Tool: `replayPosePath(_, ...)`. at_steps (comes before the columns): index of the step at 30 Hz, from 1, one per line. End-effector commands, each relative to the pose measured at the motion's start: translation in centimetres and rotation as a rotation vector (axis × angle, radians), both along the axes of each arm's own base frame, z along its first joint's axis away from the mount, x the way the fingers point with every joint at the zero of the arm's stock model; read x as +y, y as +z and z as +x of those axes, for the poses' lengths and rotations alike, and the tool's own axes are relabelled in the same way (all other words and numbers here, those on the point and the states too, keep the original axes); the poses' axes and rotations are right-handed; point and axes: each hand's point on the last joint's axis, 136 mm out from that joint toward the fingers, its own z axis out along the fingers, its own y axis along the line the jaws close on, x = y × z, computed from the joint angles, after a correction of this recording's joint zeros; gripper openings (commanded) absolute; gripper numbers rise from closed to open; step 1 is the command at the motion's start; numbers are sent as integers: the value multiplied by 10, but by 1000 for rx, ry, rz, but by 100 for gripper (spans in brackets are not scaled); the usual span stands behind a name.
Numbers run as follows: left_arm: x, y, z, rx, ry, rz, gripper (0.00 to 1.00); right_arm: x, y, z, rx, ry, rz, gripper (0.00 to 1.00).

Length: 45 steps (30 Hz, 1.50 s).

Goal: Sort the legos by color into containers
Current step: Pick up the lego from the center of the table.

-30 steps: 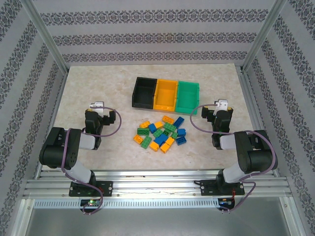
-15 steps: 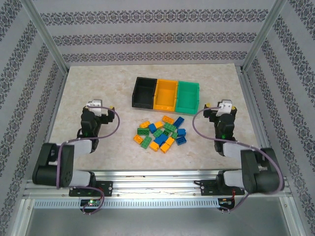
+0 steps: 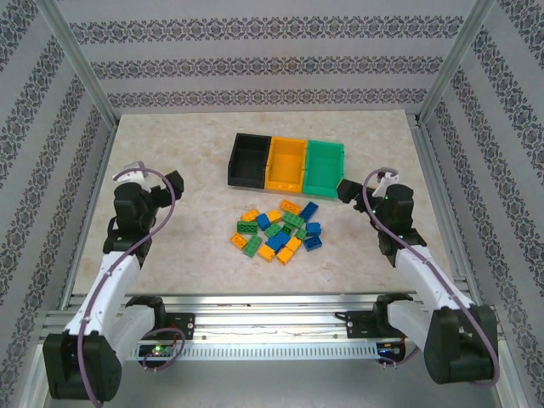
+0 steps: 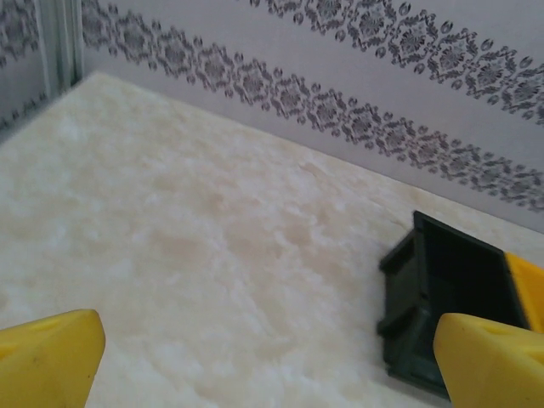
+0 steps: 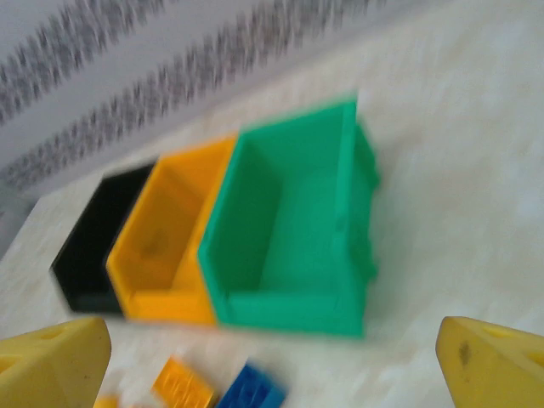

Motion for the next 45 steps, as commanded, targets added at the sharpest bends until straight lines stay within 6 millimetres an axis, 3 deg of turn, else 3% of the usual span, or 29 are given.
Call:
replayPosePath(1,-29,-25,-21,174,-114,-188,99,37,-47,-31,295,116,210,98)
replayPosePath(6,-51,-62,-35,485,-218,-253,99,70,-80,-55,469,207,31,95)
replayPosePath(8,-57,-74,-40,604,-261,-257,99,80,-90,-64,533,244,-76,89)
replayPosePath(15,-58,-99,-44,716,-328,-199,99,65,-102,-77,665,201,-449,85)
replayPosePath(18,-62,-103,-46,744,-350,-212,99,65,-105,-69,668,180,-459,83)
replayPosePath(21,-61,-110,-51,762,-350,-209,99,76,-108,-61,688,195,-438,74)
replayPosePath(26,-57,-110,-52,765,-328,-190,99,89,-118,-51,710,211,-428,70)
replayPosePath(33,-50,-108,-51,742,-299,-151,99,105,-134,-51,769,256,-404,58)
replayPosePath(37,-57,-109,-47,750,-328,-191,99,111,-138,-53,772,267,-385,63)
replayPosePath(41,-56,-114,-47,773,-323,-191,99,123,-129,-50,745,295,-376,66)
replayPosePath(45,-57,-111,-43,765,-331,-195,99,122,-132,-45,745,288,-419,67)
